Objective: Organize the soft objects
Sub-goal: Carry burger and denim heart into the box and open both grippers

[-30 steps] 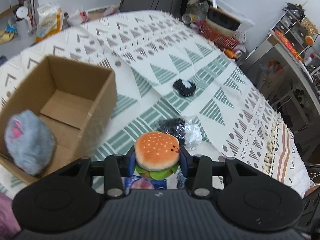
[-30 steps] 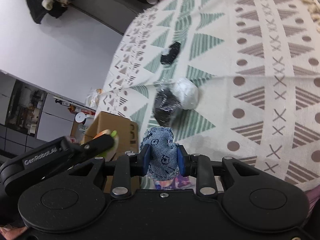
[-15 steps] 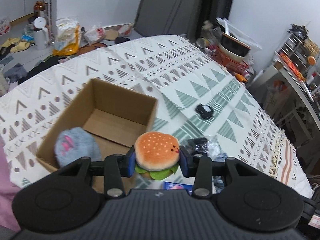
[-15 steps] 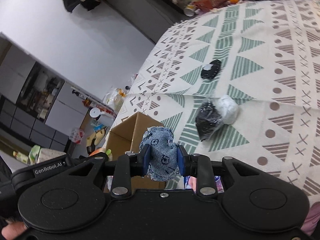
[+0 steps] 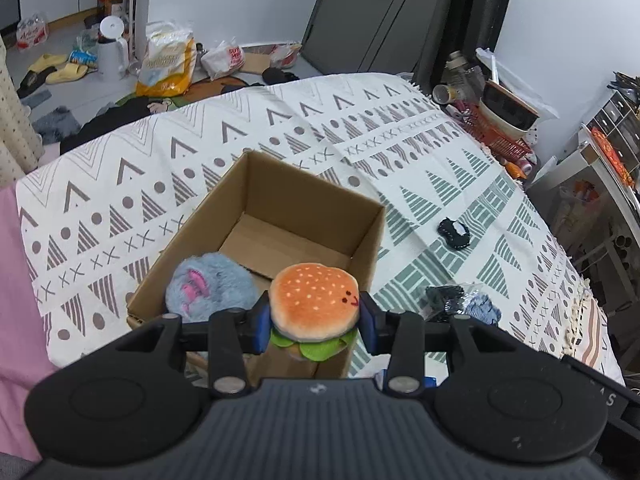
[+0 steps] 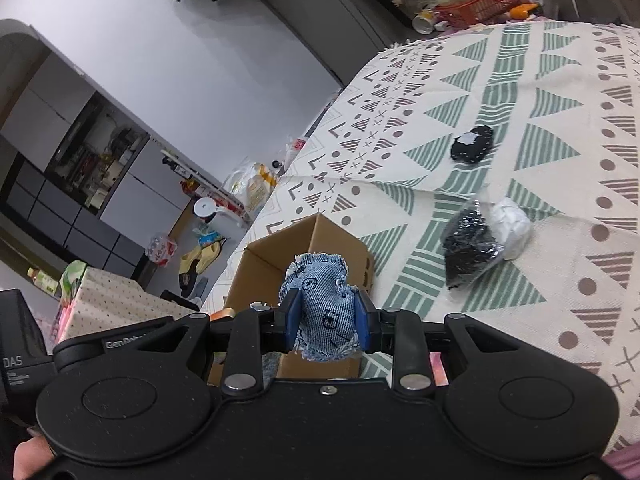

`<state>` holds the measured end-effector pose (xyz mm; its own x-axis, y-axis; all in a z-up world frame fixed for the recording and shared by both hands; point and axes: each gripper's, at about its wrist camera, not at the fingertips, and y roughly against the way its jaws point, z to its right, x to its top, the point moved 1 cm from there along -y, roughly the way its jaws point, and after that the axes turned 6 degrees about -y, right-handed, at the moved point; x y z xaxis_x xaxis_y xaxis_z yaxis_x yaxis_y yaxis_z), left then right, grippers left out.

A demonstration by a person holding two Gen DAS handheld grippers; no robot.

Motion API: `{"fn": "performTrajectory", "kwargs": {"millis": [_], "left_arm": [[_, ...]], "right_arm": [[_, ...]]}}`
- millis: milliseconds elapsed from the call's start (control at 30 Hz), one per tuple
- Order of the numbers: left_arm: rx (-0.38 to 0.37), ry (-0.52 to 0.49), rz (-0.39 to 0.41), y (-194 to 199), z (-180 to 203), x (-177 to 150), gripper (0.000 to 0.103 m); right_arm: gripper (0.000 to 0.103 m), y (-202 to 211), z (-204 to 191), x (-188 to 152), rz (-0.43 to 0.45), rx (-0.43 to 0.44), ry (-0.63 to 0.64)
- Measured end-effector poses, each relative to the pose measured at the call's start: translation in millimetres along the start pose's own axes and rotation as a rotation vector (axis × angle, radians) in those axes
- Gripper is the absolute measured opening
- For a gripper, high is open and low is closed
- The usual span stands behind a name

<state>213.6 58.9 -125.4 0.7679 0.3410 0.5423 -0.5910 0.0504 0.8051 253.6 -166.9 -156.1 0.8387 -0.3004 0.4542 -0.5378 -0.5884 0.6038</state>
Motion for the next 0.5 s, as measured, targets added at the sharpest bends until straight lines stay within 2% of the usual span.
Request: {"fn": "performTrajectory", "kwargs": {"millis": [500], "left_arm": [[-0.021,0.051,-0.090,-38,-24,-20,0.043]], "right_arm": [[0.028,-31,-28,-10,-0.040,-0.007,0.088]]}}
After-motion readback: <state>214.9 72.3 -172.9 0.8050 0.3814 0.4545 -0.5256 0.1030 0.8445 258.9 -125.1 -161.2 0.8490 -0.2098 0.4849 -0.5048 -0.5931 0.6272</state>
